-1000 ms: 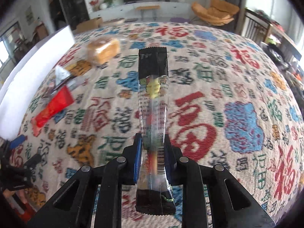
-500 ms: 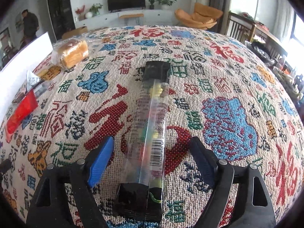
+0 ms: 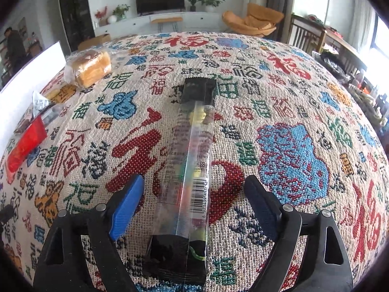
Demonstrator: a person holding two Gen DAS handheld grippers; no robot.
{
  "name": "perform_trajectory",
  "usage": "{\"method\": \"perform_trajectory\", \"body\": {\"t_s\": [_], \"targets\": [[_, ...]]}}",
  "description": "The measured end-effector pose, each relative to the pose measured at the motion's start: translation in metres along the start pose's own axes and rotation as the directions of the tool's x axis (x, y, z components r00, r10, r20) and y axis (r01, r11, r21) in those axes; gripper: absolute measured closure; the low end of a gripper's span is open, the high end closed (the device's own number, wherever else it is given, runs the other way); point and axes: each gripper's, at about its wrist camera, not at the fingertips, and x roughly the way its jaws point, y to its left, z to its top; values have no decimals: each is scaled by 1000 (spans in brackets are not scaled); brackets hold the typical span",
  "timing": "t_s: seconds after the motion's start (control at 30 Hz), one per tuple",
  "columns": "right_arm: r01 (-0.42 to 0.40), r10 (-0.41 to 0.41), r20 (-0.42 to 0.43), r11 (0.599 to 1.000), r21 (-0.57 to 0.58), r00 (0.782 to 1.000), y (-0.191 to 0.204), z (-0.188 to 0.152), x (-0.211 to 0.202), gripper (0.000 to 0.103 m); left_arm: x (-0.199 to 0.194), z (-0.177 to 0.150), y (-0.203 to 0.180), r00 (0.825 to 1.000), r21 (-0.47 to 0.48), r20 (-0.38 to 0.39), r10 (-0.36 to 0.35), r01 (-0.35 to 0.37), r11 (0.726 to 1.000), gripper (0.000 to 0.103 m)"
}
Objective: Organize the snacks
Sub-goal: 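Grasp the red wrapped bar with left gripper while right holds tube candy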
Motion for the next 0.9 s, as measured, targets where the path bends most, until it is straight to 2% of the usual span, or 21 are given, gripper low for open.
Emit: {"method": "perform_trajectory", "body": {"t_s": [0.13, 0.23, 0.33, 0.43, 0.47, 0.5, 0.53, 0.6, 0.67, 0.73, 0.8, 0.83, 0.9], "targets": [[0, 0, 0, 1000, 0, 1000, 0, -1, 0, 16, 1, 4, 1, 999, 7, -28, -18, 18, 1000, 0], [0, 0, 0, 1000, 0, 1000, 0, 0, 0, 16, 0, 19, 1, 997, 30, -34, -73, 74, 997, 1], [0, 0, 0, 1000, 0, 1000, 0, 0, 0, 16, -2, 48, -6, 999, 89, 24, -36, 33, 995, 1], [0, 0, -1, 1000, 0, 1000, 0, 0, 0, 16, 14, 70, -14, 1000, 161, 8, -29, 28, 987, 3], [0, 0, -1, 1000, 0, 1000, 0, 0, 0, 16, 20, 72, -15, 1000, 177, -11, -25, 26, 984, 14], [0, 0, -1, 1000, 0, 1000, 0, 0, 0, 16, 28, 73, -17, 999, 190, -43, -27, 34, 981, 39], [0, 0, -1, 1000, 0, 1000, 0, 0, 0, 16, 36, 73, -18, 995, 192, -95, -44, 61, 979, 57], [0, 0, -1, 1000, 0, 1000, 0, 0, 0, 16, 34, 68, -14, 990, 151, -109, -84, 100, 983, 77], [0, 0, -1, 1000, 0, 1000, 0, 0, 0, 16, 24, 60, -13, 977, 72, -152, -146, 159, 985, 77], [0, 0, -1, 1000, 0, 1000, 0, 0, 0, 16, 8, 45, -15, 950, -23, -181, -254, 254, 967, 77], [0, 0, -1, 1000, 0, 1000, 0, 0, 0, 16, -4, 28, -23, 938, -54, -196, -287, 282, 958, 74], [0, 0, -1, 1000, 0, 1000, 0, 0, 1, 16, -7, 20, -27, 936, -58, -199, -291, 285, 957, 70], [0, 0, -1, 1000, 0, 1000, 0, 0, 0, 16, -12, 12, -31, 936, -56, -179, -304, 298, 953, 47]]}}
